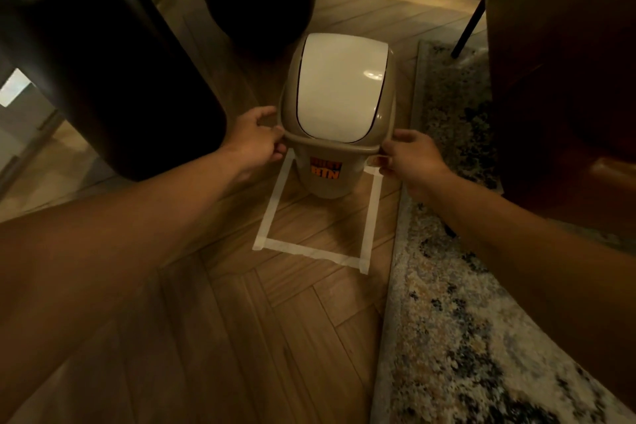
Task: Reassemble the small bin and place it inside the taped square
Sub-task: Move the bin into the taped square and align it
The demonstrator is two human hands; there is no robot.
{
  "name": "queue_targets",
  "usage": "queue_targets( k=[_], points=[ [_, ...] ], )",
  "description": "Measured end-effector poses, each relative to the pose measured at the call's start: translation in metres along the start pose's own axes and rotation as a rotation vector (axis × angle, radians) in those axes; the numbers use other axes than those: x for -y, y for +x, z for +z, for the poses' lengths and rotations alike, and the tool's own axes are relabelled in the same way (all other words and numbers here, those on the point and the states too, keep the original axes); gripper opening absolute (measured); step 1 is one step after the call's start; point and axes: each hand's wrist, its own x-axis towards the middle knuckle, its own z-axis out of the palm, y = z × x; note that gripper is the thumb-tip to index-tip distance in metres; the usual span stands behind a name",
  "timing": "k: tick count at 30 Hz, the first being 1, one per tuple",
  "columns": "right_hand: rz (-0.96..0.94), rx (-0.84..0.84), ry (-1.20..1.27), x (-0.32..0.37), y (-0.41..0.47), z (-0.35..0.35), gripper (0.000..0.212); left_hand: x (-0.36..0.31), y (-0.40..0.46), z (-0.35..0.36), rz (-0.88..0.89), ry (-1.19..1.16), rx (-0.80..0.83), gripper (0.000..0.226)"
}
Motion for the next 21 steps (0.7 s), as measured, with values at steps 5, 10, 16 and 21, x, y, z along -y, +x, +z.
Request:
queue_targets(
  k=[5, 10, 16, 21],
  points=[
    [-0.036, -0.010, 0.011, -0.013, -0.025, -0.005, 0.017, 0.010, -0.016, -0.008, -0.010, -0.011, 0.018, 0.048],
    [-0.048, -0.084, -0.030, -0.034, -0.050, -0.022, 0.013, 0.027, -0.041, -0.023, -0.002, 0.122, 0.057, 0.038],
    [-0.032, -0.149, -0.017, -0.054, -0.062, -0.033, 0.017, 0.032, -0.055, -0.024, -0.008, 0.046, 0.075, 0.034],
    [-0.009, -0.145, -0.033, -0.057, -0.060, -0.036, 0.020, 0.028, -0.055, -0.015, -0.003, 0.076, 0.093, 0.034]
  ],
)
